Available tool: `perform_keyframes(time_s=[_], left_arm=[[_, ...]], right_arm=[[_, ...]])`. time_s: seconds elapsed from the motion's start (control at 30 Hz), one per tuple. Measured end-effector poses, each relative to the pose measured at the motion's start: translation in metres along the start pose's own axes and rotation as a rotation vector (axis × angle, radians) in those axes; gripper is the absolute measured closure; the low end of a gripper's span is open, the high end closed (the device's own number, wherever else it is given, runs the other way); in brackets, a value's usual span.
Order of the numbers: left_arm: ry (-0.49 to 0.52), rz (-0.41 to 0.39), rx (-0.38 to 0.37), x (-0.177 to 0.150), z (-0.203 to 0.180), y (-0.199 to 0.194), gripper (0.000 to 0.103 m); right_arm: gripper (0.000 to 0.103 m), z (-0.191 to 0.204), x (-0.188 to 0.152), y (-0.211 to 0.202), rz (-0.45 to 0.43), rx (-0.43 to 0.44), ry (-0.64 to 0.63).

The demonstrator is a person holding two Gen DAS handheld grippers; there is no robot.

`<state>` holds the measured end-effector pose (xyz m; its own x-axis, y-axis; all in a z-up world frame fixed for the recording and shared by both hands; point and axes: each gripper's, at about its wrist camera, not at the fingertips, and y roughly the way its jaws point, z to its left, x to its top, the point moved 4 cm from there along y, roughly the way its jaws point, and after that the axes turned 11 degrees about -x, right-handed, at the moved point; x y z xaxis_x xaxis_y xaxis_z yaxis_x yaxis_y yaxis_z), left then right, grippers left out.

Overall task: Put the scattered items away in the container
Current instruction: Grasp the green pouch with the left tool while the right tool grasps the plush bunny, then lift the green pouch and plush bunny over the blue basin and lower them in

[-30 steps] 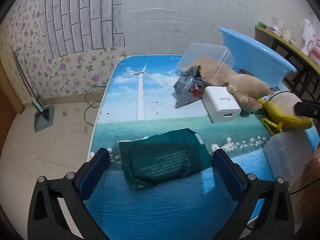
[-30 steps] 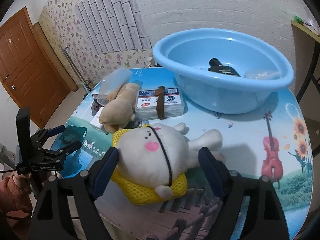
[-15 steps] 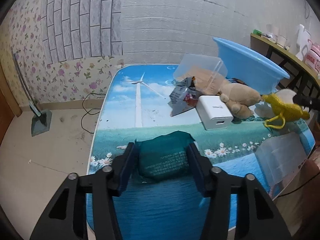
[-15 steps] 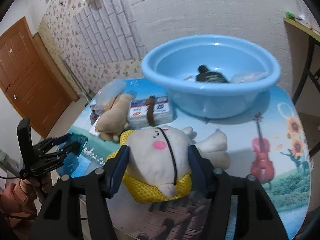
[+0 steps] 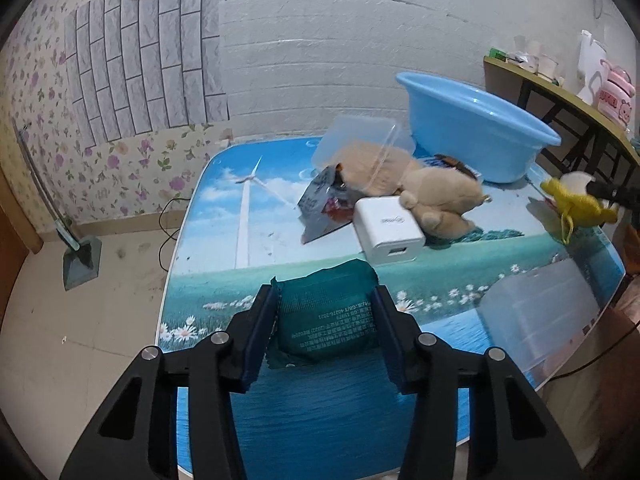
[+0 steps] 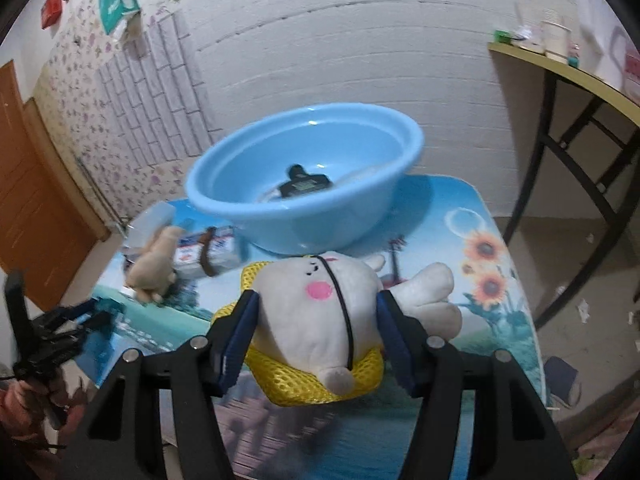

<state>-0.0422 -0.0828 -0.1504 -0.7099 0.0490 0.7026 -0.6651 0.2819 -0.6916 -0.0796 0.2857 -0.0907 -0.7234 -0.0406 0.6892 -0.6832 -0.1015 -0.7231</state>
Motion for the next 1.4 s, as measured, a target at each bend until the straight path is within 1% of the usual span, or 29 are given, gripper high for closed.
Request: perform_keyframes(time_s=[0.1, 0.17, 0.23, 0.3, 0.37, 0.47, 0.53, 0.67, 0.7, 0.8, 0.83, 0.93, 1.1, 1.33, 1.4], left_arm=[[0.005, -0.003, -0.006, 0.003, -0.004, -0.001, 0.055], [0.008, 0.004, -0.004, 0.003, -0.007, 0.001, 0.055], [0.011, 0.013, -0.003, 0.001, -0.008, 0.003, 0.055], [0.008, 0.026, -0.002, 0.000, -0.009, 0.006, 0.055], [0.003, 0.025, -0.001, 0.000, -0.008, 0.006, 0.055], [0.000, 0.025, -0.002, 0.001, -0.008, 0.008, 0.055], [0.001, 0.028, 0.002, 0.001, -0.007, 0.009, 0.055], [-0.014, 0.051, -0.010, -0.004, -0.006, 0.017, 0.054], [-0.012, 0.044, -0.010, -0.004, -0.006, 0.017, 0.053], [0.006, 0.046, 0.003, -0.004, -0.009, 0.018, 0.054], [0.009, 0.044, -0.003, -0.004, -0.010, 0.017, 0.055], [0.000, 0.029, -0.019, -0.002, -0.010, 0.013, 0.056], [0.006, 0.000, -0.030, 0.008, -0.015, 0.000, 0.056], [0.038, -0.044, -0.053, 0.030, -0.031, -0.019, 0.056], [0.051, -0.054, -0.067, 0.038, -0.037, -0.023, 0.056]], right_arm=[[0.044, -0.003, -0.005, 0.003, 0.012, -0.004, 0.005], [0.041, -0.004, -0.009, 0.006, 0.027, -0.001, -0.009], [0.040, 0.001, -0.013, 0.009, 0.052, 0.008, -0.034], [0.035, 0.005, -0.014, 0.008, 0.044, 0.006, -0.064], [0.028, 0.010, -0.017, 0.007, 0.042, 0.006, -0.092], [0.023, 0.014, -0.021, 0.011, 0.050, -0.013, -0.126], [0.023, 0.015, -0.023, 0.013, 0.053, -0.020, -0.137], [0.022, 0.010, -0.024, 0.016, 0.058, -0.019, -0.110], [0.022, 0.009, -0.024, 0.017, 0.060, -0.017, -0.102], [0.023, 0.005, -0.025, 0.019, 0.063, -0.005, -0.084], [0.029, 0.005, -0.025, 0.019, 0.063, -0.007, -0.082], [0.033, 0.001, -0.024, 0.017, 0.064, 0.009, -0.054], [0.035, 0.003, -0.021, 0.009, 0.056, 0.024, -0.049], [0.035, 0.017, -0.003, -0.019, -0.021, 0.064, -0.066], [0.035, 0.024, 0.006, -0.034, -0.064, 0.093, -0.077]])
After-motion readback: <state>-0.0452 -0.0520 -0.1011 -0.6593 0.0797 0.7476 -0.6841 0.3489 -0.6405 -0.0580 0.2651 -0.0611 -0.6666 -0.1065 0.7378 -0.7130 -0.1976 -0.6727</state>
